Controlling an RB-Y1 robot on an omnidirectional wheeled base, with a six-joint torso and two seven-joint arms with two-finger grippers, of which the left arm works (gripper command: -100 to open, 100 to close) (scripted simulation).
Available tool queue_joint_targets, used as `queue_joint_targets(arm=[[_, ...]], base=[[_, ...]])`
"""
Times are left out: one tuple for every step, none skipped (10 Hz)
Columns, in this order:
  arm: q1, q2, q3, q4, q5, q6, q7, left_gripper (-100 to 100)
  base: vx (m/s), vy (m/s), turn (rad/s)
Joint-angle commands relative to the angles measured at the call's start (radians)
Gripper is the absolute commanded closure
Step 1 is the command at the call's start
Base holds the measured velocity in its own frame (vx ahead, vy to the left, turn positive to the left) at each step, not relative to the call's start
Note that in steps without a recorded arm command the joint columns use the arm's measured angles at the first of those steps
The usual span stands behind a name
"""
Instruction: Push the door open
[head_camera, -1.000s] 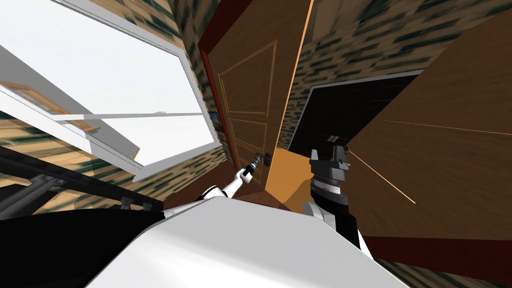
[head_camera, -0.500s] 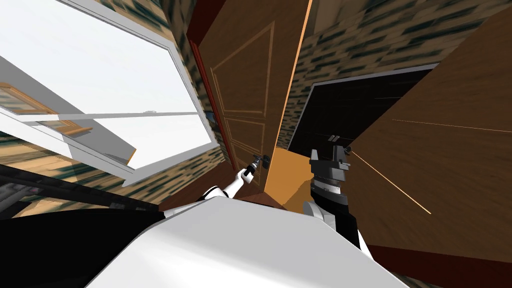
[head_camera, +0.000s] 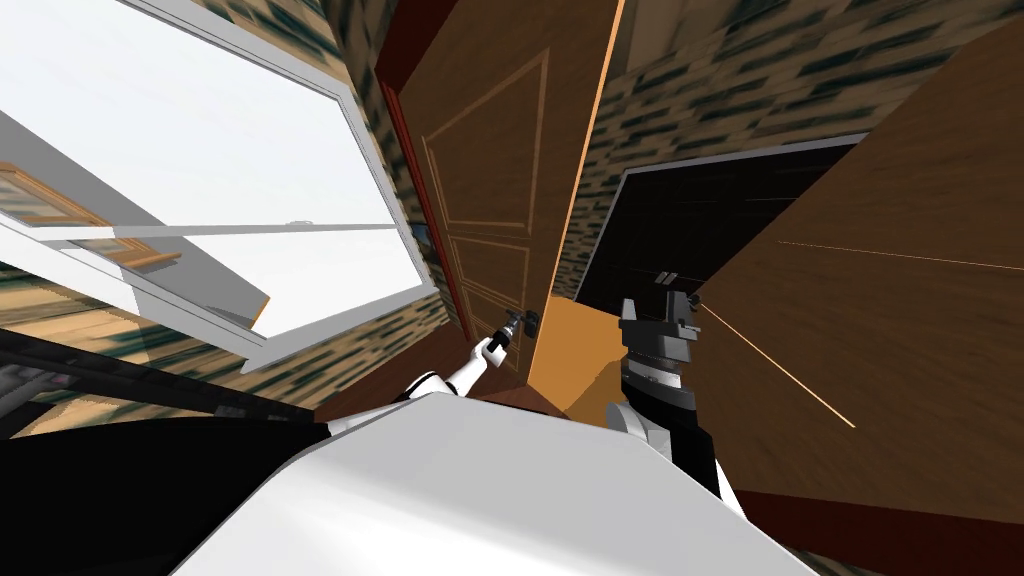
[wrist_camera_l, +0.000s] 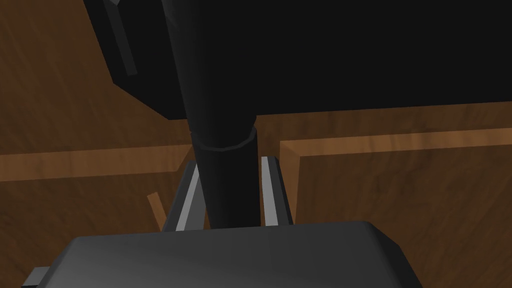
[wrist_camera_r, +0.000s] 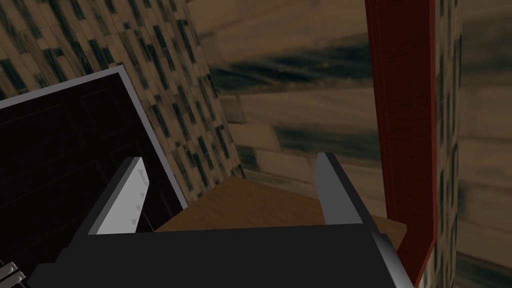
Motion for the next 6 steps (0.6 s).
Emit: queue_joint_targets(arm=[[0.002,0.016,0.009,-0.012,0.003,0.006,-0.001,100],[0.002,0.023,0.019,-0.011,0.005,0.006,-0.005,100],[0.001,0.03,0.03,-0.01,0.008,0.007,-0.009,100],[0.001,0.034,0.036,-0.009,0.01,0.007,-0.011,100],[0.001,0.041,0.048,-0.008,0.013,0.007,-0.016,100],[0.001,0.045,0.055,-0.007,0.015,0.008,-0.019,100]], base=[[0.121,-0.135,0.059],[0.113,-0.141,0.049],[0.147,-0.138,0.053],[0.153,-0.098,0.02],[0.146,-0.128,0.038],[0.14,-0.165,0.056]])
